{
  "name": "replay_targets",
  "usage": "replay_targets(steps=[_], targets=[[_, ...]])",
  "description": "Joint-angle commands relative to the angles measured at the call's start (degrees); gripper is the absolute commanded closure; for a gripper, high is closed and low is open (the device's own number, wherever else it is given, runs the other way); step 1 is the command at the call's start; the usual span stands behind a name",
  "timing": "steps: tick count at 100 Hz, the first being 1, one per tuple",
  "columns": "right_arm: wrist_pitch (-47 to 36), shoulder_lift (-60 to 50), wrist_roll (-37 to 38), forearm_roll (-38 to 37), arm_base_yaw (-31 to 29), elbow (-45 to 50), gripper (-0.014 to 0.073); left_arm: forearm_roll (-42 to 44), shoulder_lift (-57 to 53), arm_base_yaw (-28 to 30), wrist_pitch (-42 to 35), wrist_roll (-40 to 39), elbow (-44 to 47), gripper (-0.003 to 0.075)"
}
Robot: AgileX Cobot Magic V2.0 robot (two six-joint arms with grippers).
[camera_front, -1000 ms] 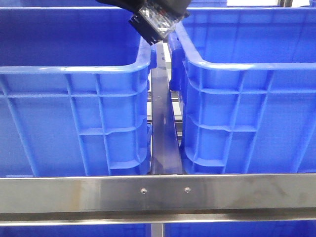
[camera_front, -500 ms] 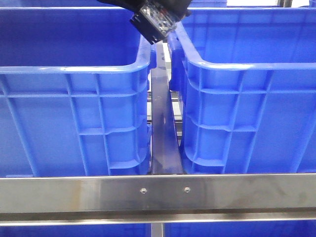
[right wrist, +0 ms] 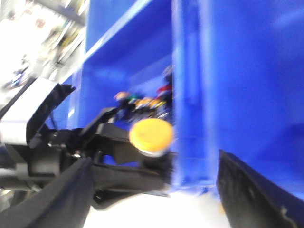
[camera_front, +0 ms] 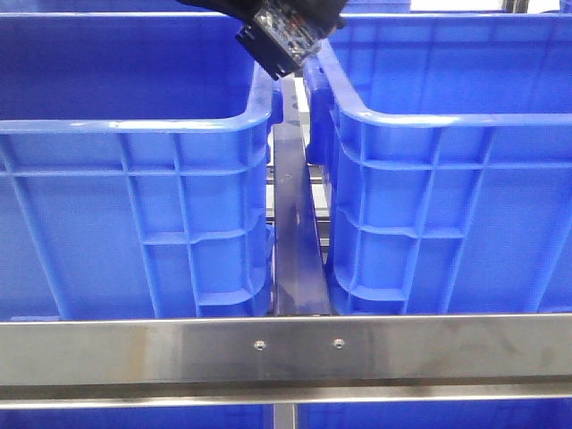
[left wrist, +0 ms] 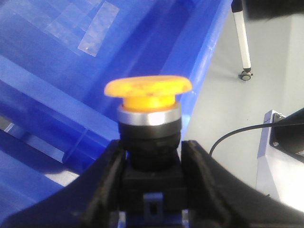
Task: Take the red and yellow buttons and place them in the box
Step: 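Carry the yellow button to the crate gap and grasp its cap with the right gripper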
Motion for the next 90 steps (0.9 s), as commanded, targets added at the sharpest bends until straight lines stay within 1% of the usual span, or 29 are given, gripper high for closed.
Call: replay_targets(steps=[1, 10, 17, 36, 52, 57, 64, 69, 74, 81, 86, 90], targets=[[-0.5, 3.9, -5.0, 8.5, 1.3, -2.7, 0.0042, -3.5, -2.0, -0.5, -1.4, 0.1, -1.8, 0.0596], [-0.2, 7.6, -7.5, 12.9, 3.1, -3.1, 0.0042, -3.5, -2.0, -0.5, -1.4, 0.1, -1.8, 0.0596], [-0.2, 10.4, -9.8, 14.4, 4.4, -3.7, 0.0042, -3.5, -2.0, -0.5, -1.4, 0.1, -1.8, 0.0596], [-0.6, 17.0, -11.4, 15.7, 7.5, -6.8, 0.0042, -3.5, -2.0, -0.5, -1.4, 0.1, -1.8, 0.0596], [-0.7, 20.1, -12.8, 15.8, 9.6, -9.8, 0.0042, -3.5, -2.0, -0.5, -1.4, 0.1, -1.8, 0.0596], [-0.7, 20.7, -12.8, 15.8, 9.7, -10.1, 0.0055, -3.5, -2.0, -0.5, -1.4, 0.1, -1.8, 0.0596], [-0.7, 20.7, -12.8, 15.9, 9.7, -10.3, 0.012, -3.5, -2.0, -0.5, -1.4, 0.1, -1.8, 0.0596], [-0.4, 20.7, -12.8, 15.9, 9.7, -10.3, 0.0195, -3.5, -2.0, -0.5, -1.4, 0.1, -1.8, 0.0596], [0.3, 20.7, -12.8, 15.9, 9.7, -10.3, 0.029, -3.5, -2.0, -0.5, -1.4, 0.1, -1.8, 0.0596], [0.8, 20.7, -12.8, 15.9, 9.7, -10.3, 0.0382, -3.5, -2.0, -0.5, -1.4, 0.1, -1.8, 0.0596], [0.9, 20.7, -12.8, 15.9, 9.7, -10.3, 0.0414, -3.5, -2.0, -0.5, -1.4, 0.1, -1.8, 0.0591], [0.8, 20.7, -12.8, 15.9, 9.7, -10.3, 0.042, -3.5, -2.0, -0.5, -1.4, 0.1, -1.8, 0.058]])
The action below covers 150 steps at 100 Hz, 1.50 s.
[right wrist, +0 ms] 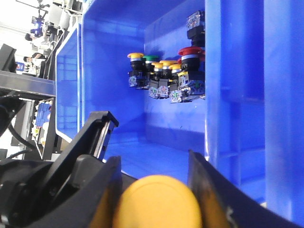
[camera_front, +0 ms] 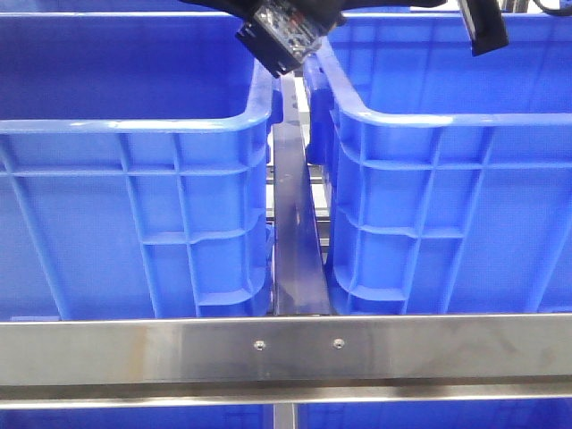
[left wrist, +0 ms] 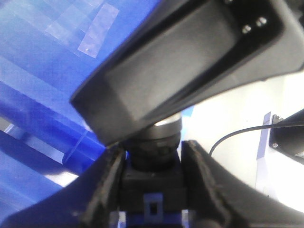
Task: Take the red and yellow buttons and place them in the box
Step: 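Carry the yellow button to the crate gap and grasp its cap with the right gripper, then open the left gripper and carry the yellow button into the empty crate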
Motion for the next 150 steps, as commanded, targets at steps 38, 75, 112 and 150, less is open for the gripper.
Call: replay_targets(steps=[38, 75, 112, 150], targets=[[1.4, -1.6, -1.1, 3.1, -0.1, -2.0, 0.042, -3.1, -2.0, -0.3, -0.5, -2.8, -1.8, 0.0066], [6.2, -3.9, -1.1, 2.4, -11.4, -2.5, 0.042, -3.3, -2.4, -0.3, 1.4, -2.8, -1.8, 0.0069], [0.9, -1.9, -17.7, 2.3, -26.2, -3.2, 0.042, -5.9, -2.7, -0.3, 1.7, -2.9, -1.8, 0.0069], [-9.2, 8.0, -48.0, 4.5, -26.1, -10.9, 0.042, -5.9, -2.7, -0.3, 1.6, -2.9, -1.8, 0.007]])
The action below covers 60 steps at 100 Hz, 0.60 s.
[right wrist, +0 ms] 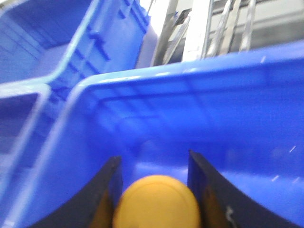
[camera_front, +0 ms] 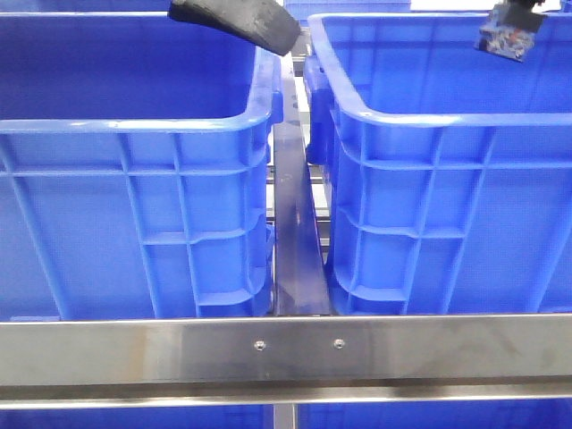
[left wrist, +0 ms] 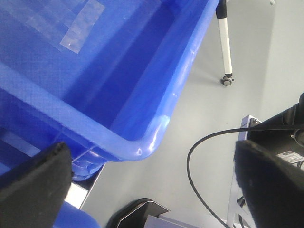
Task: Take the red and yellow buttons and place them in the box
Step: 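Open the left gripper and carry the yellow button into the empty crate, then lower the yellow button into the crate and open the right gripper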
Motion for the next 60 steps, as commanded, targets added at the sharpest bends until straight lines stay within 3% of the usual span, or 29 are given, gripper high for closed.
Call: replay_targets(steps=[1, 19, 36, 60], targets=[[-1.4, 0.7, -6.8, 4.0, -0.4, -3.2, 0.042, -3.6, -2.6, -0.3, -0.8, -0.6, -1.8, 0.007], [-1.7, 6.1, -14.9, 9.9, 0.4, -5.0, 0.042, -3.6, -2.6, -0.3, -0.8, -0.6, -1.8, 0.007], [-6.1, 10.1, -27.2, 17.1, 3.6, -6.5, 0.042, -3.6, -2.6, -0.3, -1.2, -0.6, -1.8, 0.007], [-7.3, 15.4, -34.7, 24.1, 5.2, -8.0, 0.042, -3.6, -2.6, -0.3, -1.8, -0.6, -1.8, 0.007]])
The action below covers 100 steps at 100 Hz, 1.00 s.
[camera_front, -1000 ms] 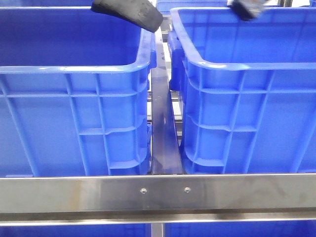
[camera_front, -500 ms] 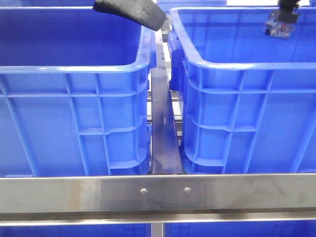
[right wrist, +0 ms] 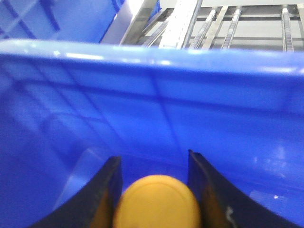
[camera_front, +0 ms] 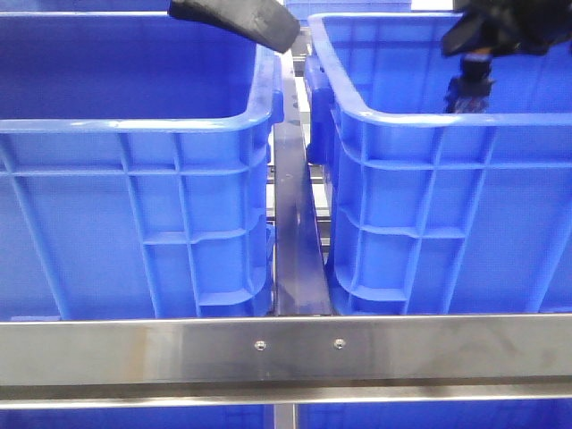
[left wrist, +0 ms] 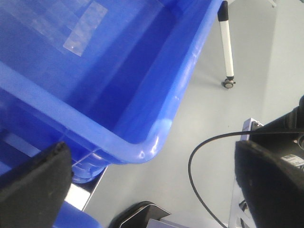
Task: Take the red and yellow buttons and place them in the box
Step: 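Lower the yellow button into the crate and open the right gripper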
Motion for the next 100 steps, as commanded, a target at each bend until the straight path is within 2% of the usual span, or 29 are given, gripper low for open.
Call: replay_targets(steps=[1, 29, 67, 76, 90, 100], targets=[[1.0, -0.8, -3.0, 4.8, 0.0, -2.8, 0.042, -3.5, -2.5, -0.3, -1.1, -0.5, -1.8, 0.007], [1.5, 4.5, -3.2, 6.1, 0.0, -6.4, 0.042, -3.5, -2.5, -0.3, -1.1, -0.5, -1.8, 0.007], [1.5, 8.5, -4.1, 6.5, 0.0, -6.4, 0.0412, -3.3, -2.5, -0.3, -1.4, -0.5, -1.8, 0.007], [1.6, 8.5, -4.2, 6.5, 0.0, -6.4, 0.0331, -3.3, -2.5, -0.3, -1.4, -0.5, -1.8, 0.007], [1.9, 8.5, -4.2, 6.5, 0.0, -6.4, 0.0057, -3.3, -2.5, -0.3, -1.4, -0.5, -1.8, 0.007], [1.7, 8.5, -4.2, 6.5, 0.0, -6.4, -0.0004, -3.2, -2.5, -0.3, -1.4, -0.5, -1.8, 0.007]])
